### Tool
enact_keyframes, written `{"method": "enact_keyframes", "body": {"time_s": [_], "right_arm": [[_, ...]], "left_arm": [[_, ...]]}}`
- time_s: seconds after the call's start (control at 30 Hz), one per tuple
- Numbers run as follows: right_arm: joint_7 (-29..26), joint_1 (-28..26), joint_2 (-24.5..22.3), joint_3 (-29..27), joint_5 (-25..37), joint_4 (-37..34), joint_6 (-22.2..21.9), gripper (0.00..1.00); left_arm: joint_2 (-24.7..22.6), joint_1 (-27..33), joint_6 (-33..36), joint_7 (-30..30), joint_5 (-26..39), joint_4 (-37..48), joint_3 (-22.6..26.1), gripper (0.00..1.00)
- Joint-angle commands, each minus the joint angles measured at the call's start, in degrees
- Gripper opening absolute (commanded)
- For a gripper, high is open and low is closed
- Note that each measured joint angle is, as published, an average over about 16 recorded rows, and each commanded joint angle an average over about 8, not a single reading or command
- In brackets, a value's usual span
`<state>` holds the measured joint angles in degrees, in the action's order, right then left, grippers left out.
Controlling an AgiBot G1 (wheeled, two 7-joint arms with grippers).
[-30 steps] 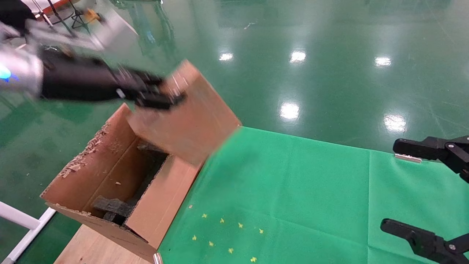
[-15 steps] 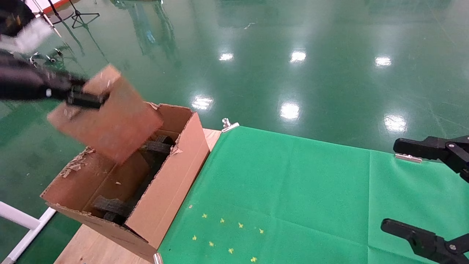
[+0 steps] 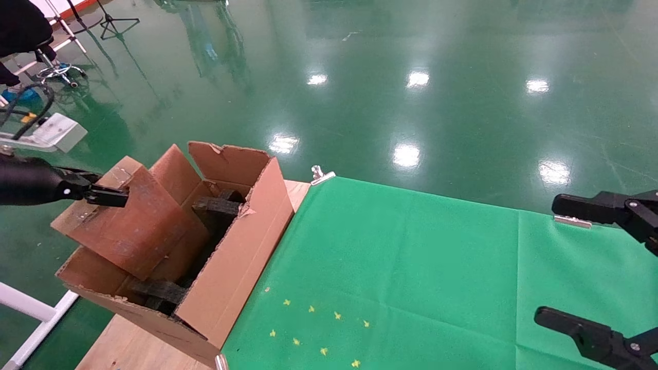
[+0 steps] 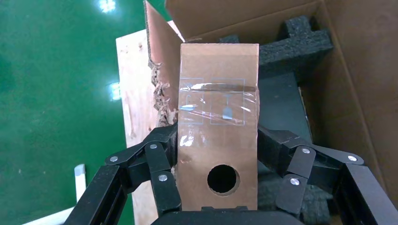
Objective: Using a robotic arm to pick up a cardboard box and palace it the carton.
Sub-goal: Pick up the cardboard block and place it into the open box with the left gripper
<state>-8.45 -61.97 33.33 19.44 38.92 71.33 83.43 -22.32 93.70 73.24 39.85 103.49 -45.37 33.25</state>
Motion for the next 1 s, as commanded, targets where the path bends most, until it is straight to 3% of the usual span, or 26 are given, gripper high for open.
{"method": "enact_keyframes", "body": {"time_s": [0.03,0.47,1.0], "right_arm": [[0.0,0.0,0.0,0.0,0.0,0.0,0.0,1.0],[0.0,0.0,0.0,0.0,0.0,0.0,0.0,1.0],[0.0,0.0,0.0,0.01,-0.01,0.0,0.0,1.0]], "left_arm": [[-0.19,-1.23,-1.89,-0.04,0.02,0.94,0.02,0.0],[-6.17,-3.2,-10.9,0.85,5.19,4.12,1.9,0.0],[-12.26,-8.77,-19.43,-3.37,2.72,18.44,1.35,0.0]]}}
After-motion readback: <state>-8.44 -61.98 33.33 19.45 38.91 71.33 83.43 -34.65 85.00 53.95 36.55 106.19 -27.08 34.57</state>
